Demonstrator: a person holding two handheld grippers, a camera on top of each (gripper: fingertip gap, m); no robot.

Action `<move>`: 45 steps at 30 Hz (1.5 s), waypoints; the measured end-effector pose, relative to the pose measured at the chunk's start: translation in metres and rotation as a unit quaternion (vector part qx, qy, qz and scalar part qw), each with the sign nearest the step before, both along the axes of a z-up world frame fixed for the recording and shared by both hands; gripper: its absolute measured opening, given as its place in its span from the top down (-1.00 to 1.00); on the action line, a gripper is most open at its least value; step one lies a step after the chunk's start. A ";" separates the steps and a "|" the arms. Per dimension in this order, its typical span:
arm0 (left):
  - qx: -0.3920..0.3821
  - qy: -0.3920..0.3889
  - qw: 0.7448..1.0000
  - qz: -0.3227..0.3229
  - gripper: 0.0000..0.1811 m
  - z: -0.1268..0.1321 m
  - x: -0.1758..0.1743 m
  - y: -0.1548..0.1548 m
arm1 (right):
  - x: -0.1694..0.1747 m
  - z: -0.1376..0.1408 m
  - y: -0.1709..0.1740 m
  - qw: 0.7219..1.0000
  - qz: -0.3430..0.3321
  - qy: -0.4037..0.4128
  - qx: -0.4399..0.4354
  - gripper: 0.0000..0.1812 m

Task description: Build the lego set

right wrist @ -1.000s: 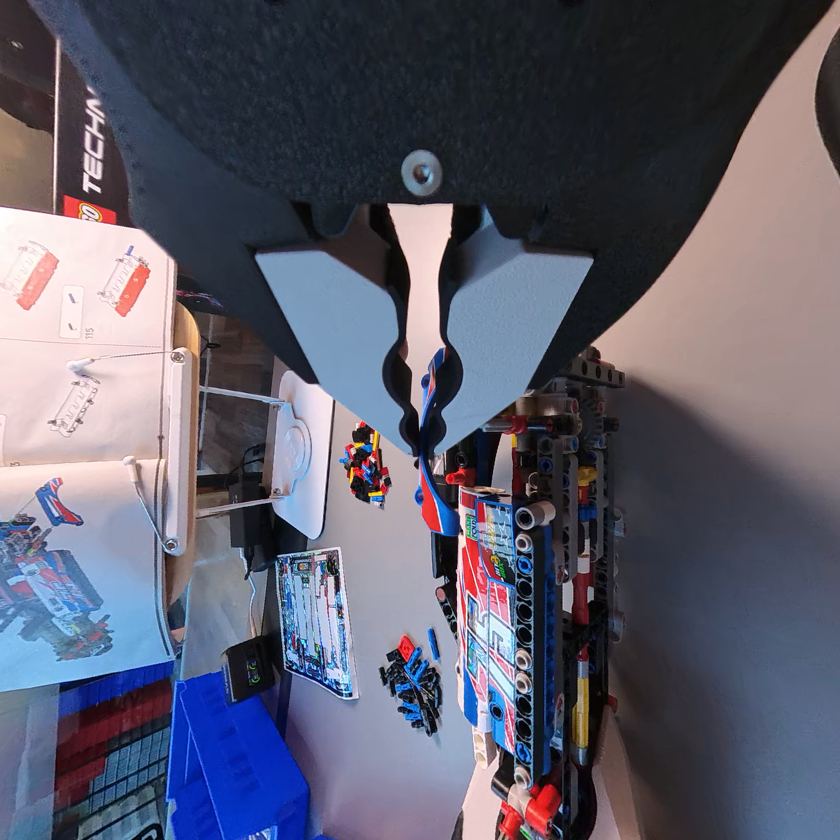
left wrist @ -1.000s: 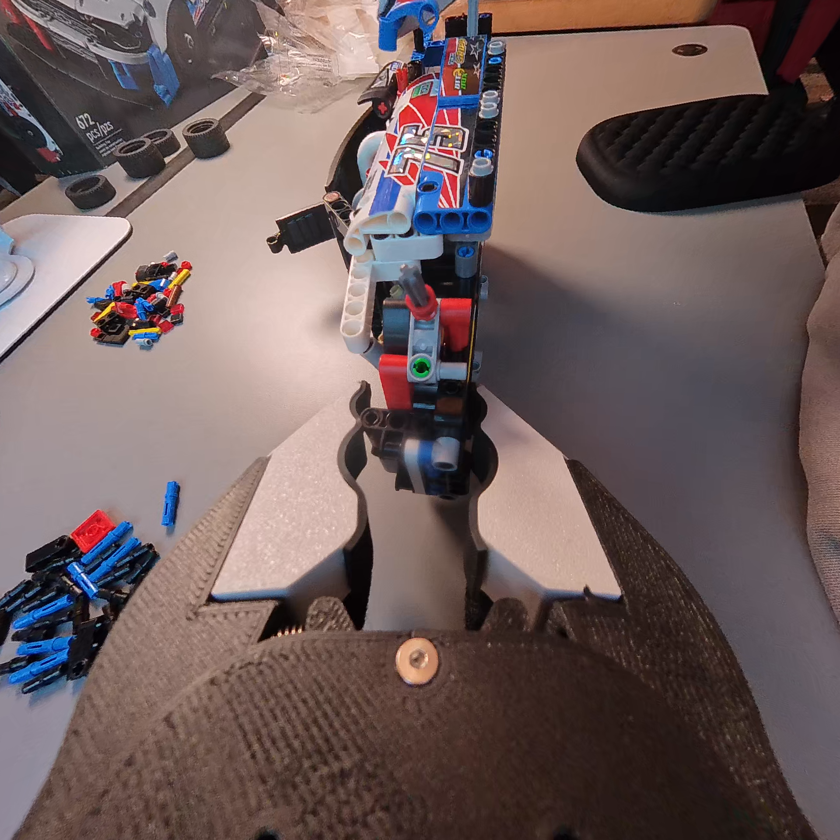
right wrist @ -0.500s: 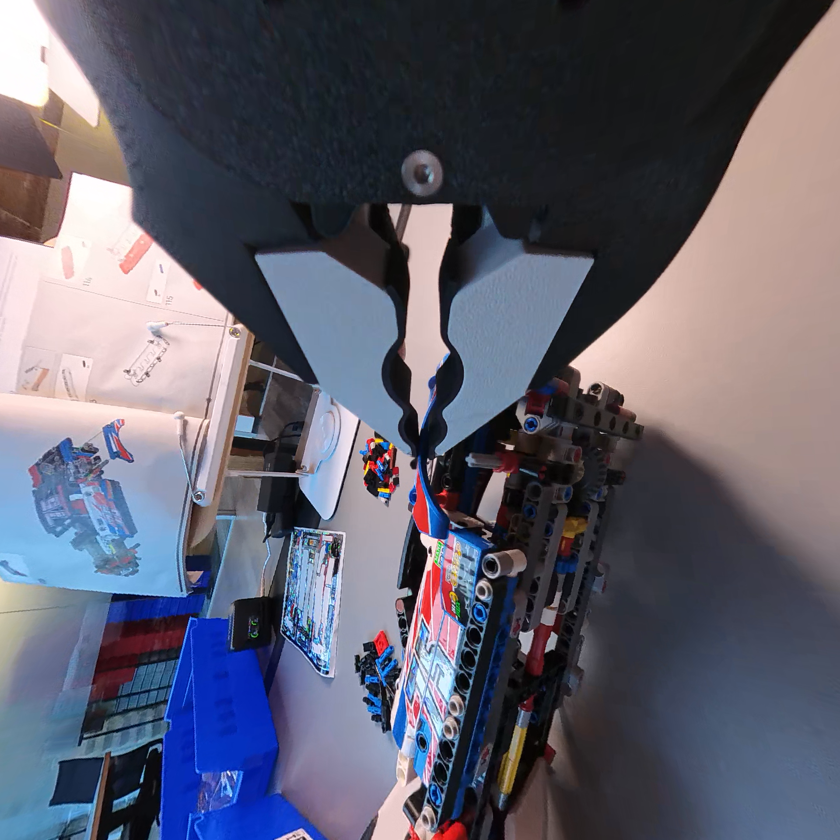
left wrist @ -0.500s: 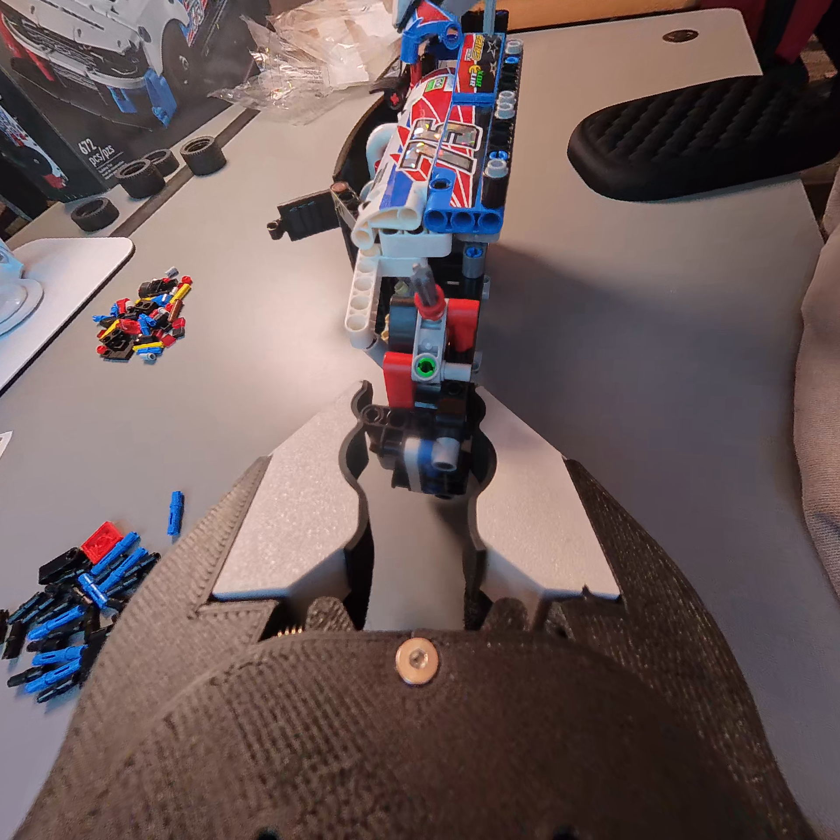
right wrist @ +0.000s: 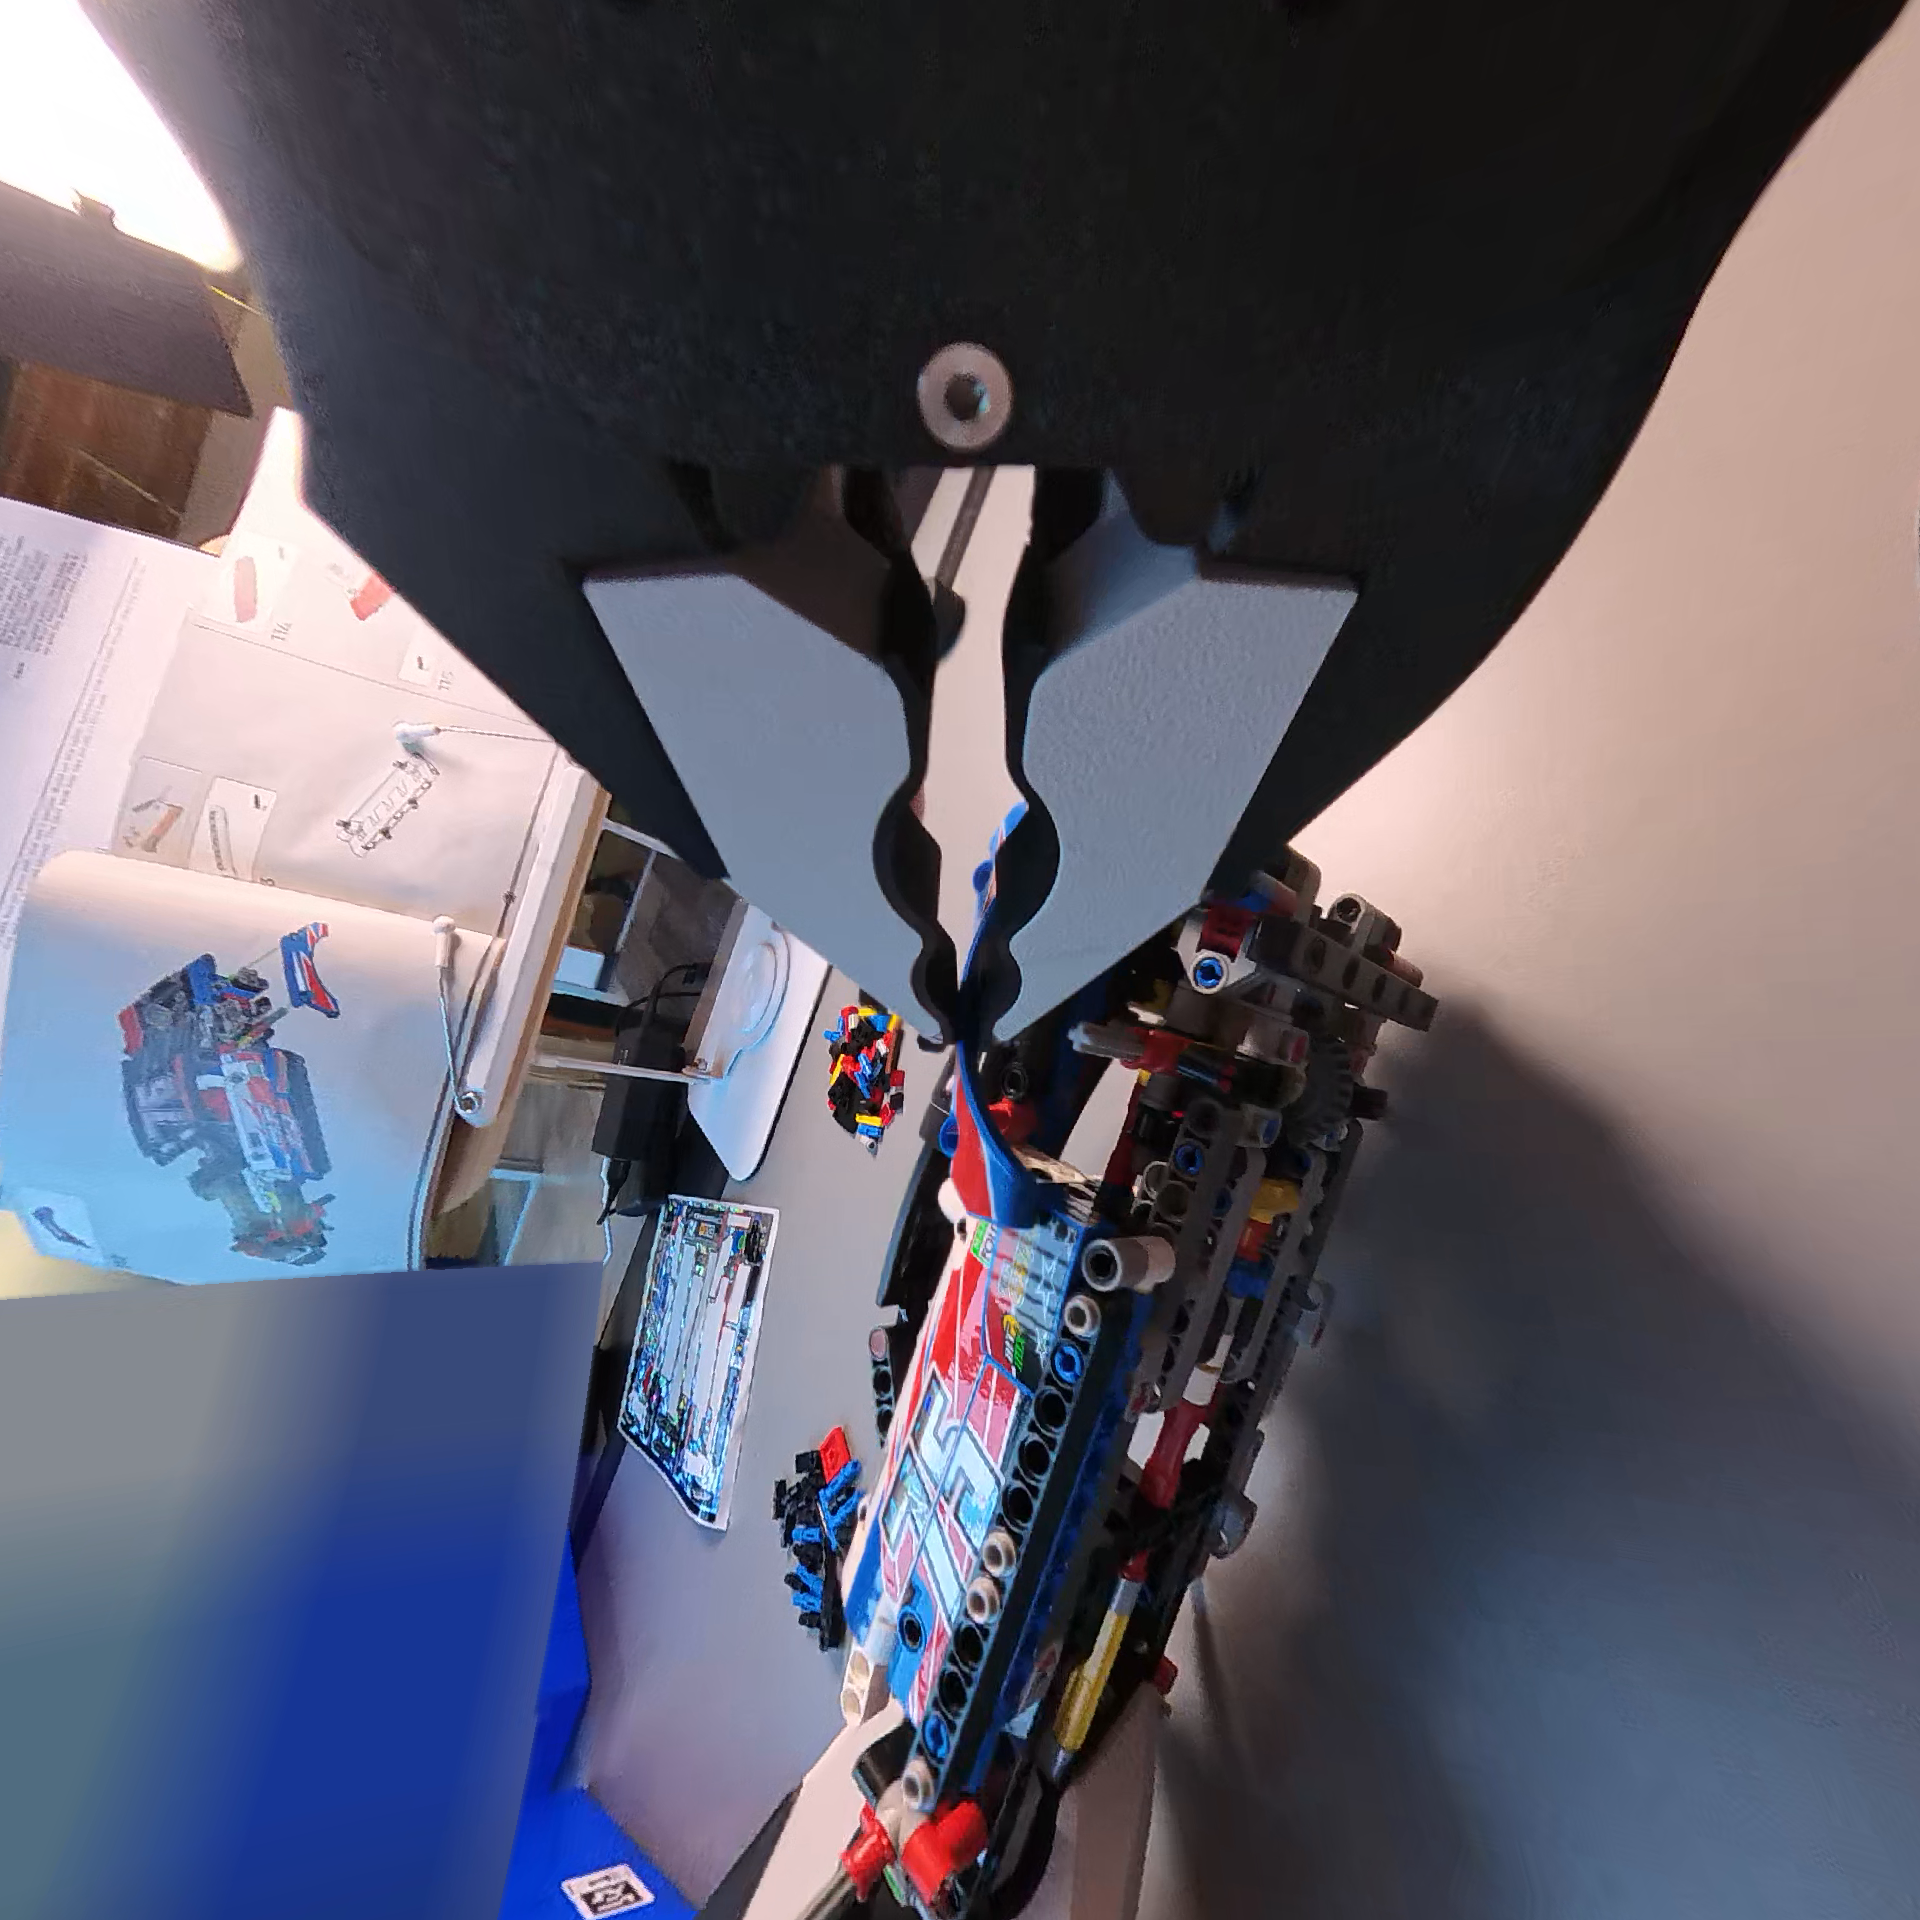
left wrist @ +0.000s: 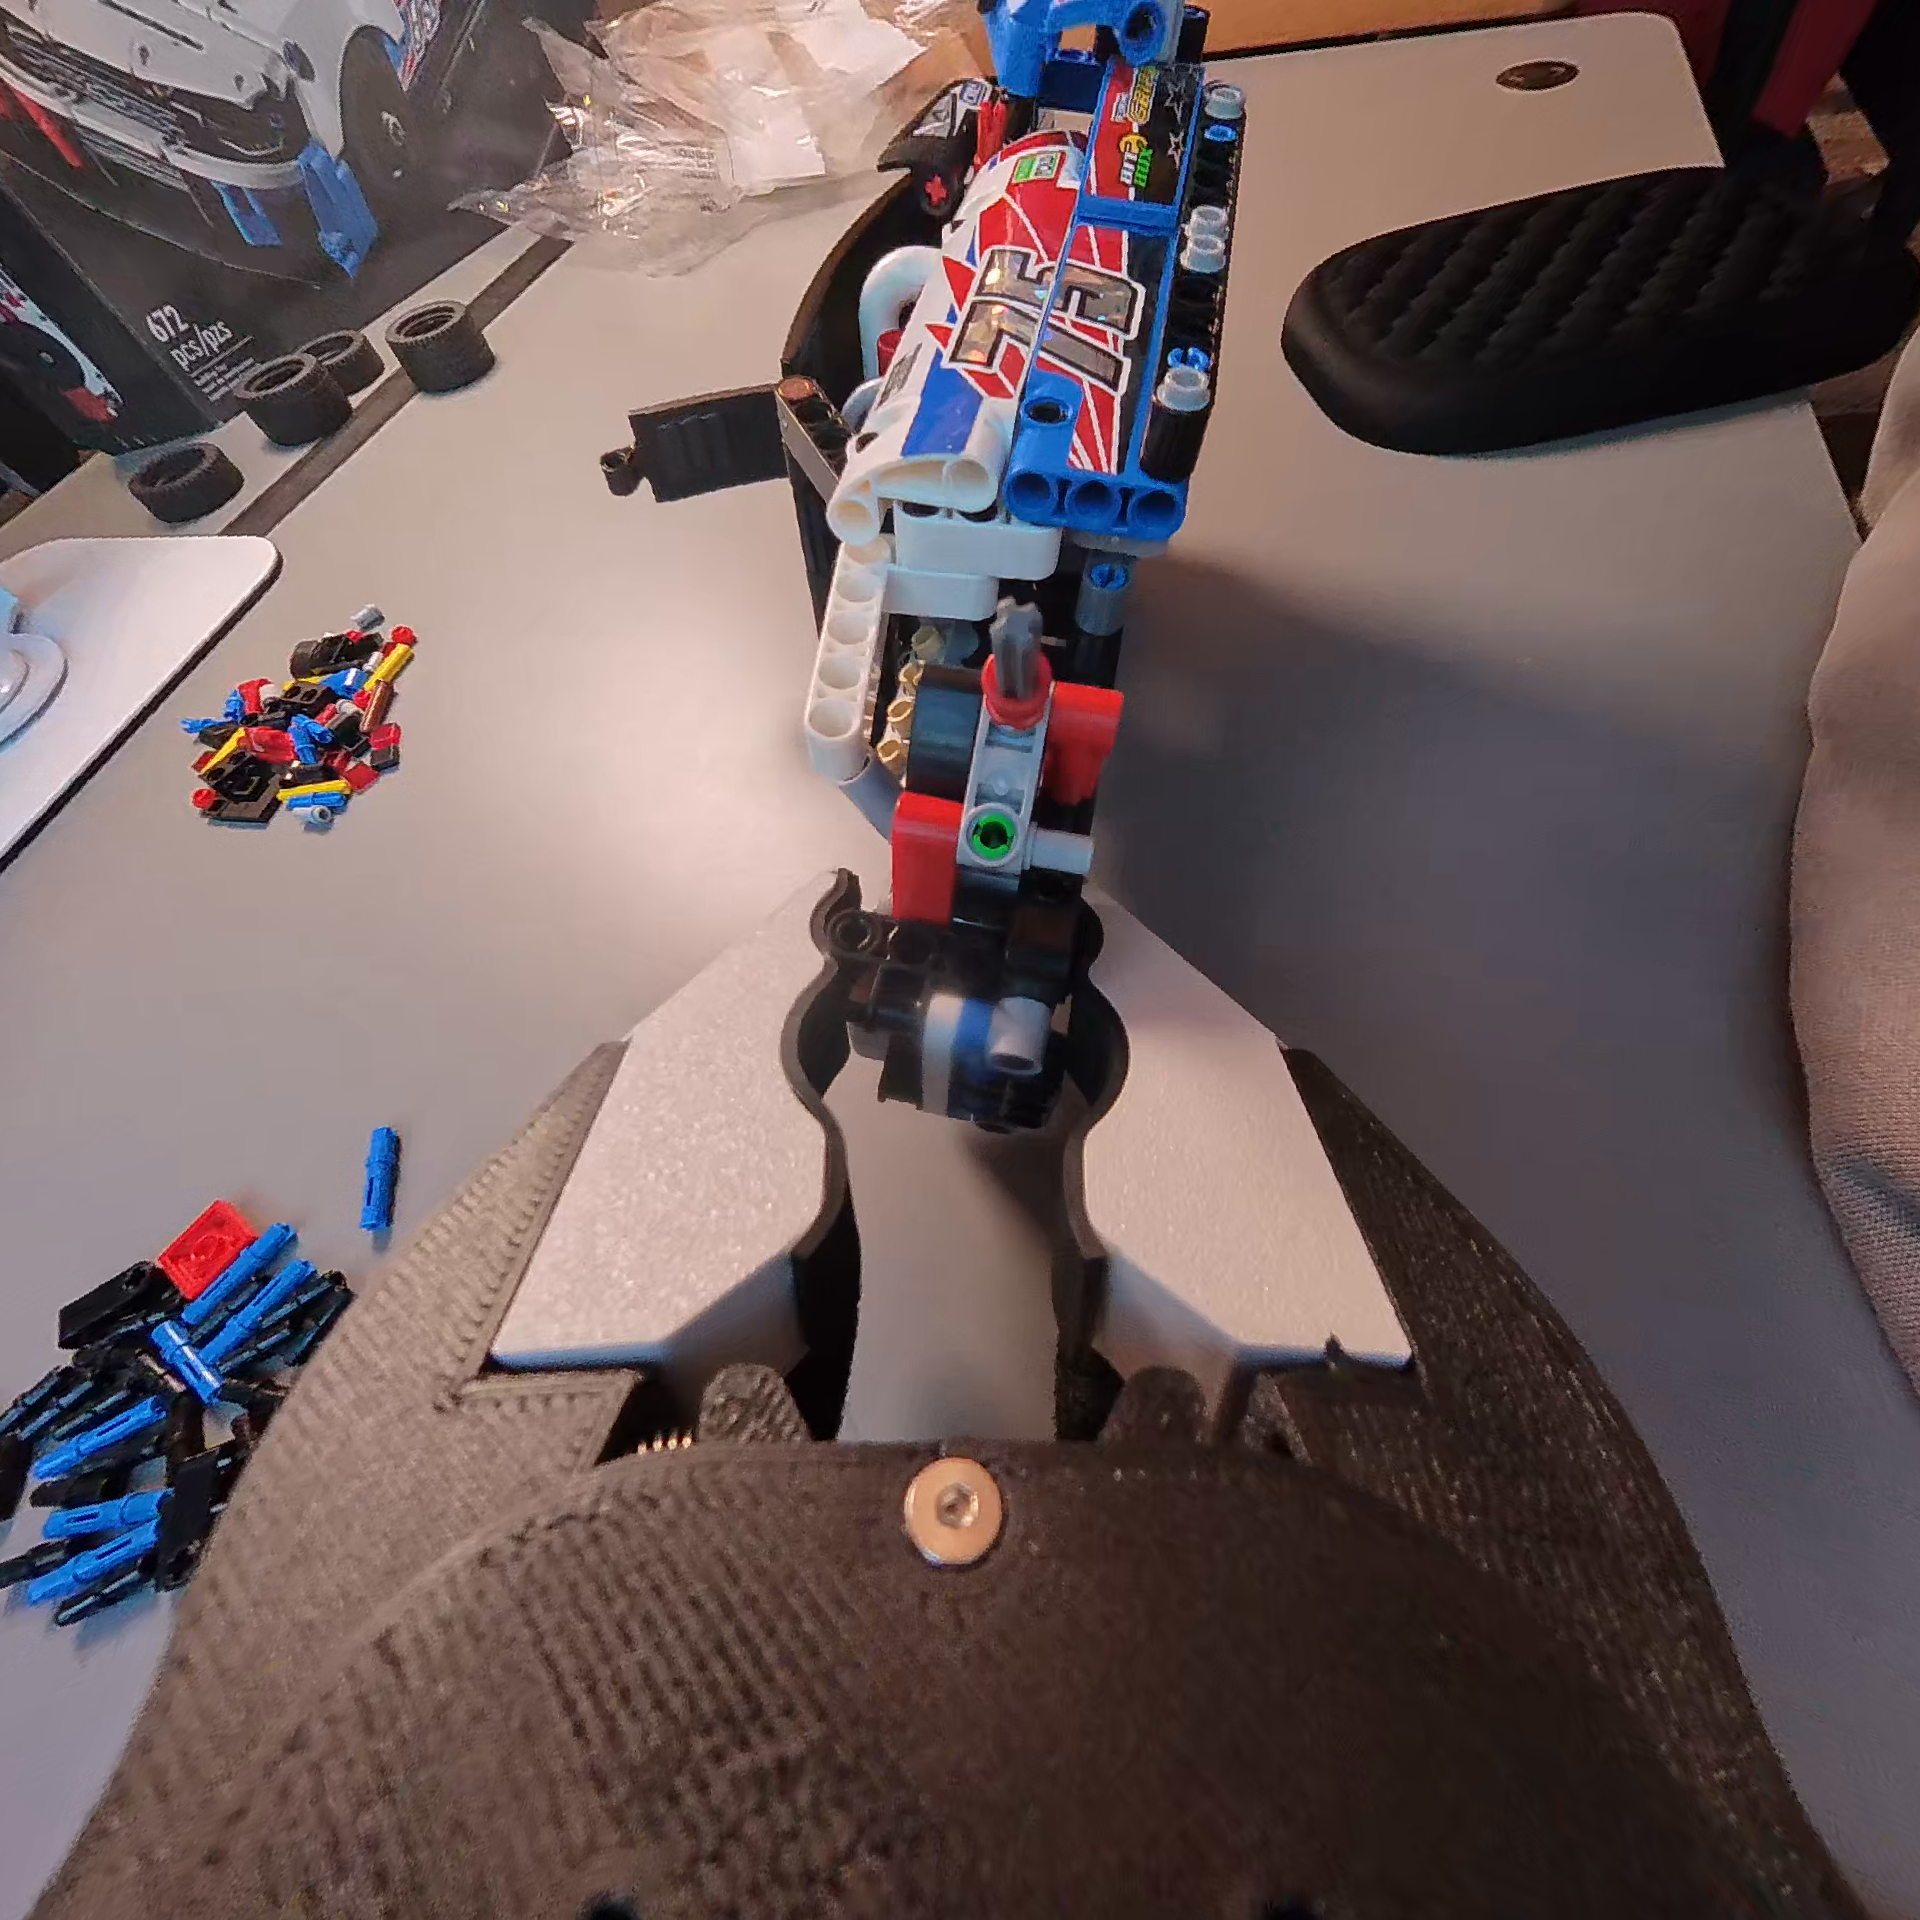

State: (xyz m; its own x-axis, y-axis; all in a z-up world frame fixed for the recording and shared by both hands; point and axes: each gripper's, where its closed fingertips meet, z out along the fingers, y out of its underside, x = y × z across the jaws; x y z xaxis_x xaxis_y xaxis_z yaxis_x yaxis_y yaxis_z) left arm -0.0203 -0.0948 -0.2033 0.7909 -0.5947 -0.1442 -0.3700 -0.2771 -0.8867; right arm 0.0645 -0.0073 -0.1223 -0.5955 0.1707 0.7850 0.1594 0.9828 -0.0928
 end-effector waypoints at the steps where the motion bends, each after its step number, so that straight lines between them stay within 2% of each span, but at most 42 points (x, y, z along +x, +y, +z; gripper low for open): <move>1: 0.001 0.000 1.000 0.000 0.59 0.000 0.000 0.000 | -0.001 0.001 0.002 1.000 -0.005 0.004 0.006 1.00; 13: -0.003 -0.002 1.000 0.003 0.59 0.000 0.000 0.000 | -0.001 -0.005 0.005 0.999 -0.040 -0.002 0.009 1.00; 22: -0.008 -0.008 1.000 0.009 0.59 0.000 -0.001 0.001 | -0.003 -0.007 0.014 0.994 -0.108 0.004 0.009 1.00; 28: -0.009 -0.004 1.000 0.013 0.59 0.000 -0.001 0.000 | -0.002 -0.005 0.019 0.986 -0.167 0.001 -0.028 1.00; 45: -0.025 0.003 0.999 0.035 0.59 -0.002 0.002 -0.002 | 0.001 0.000 0.013 0.972 -0.234 -0.021 0.007 1.00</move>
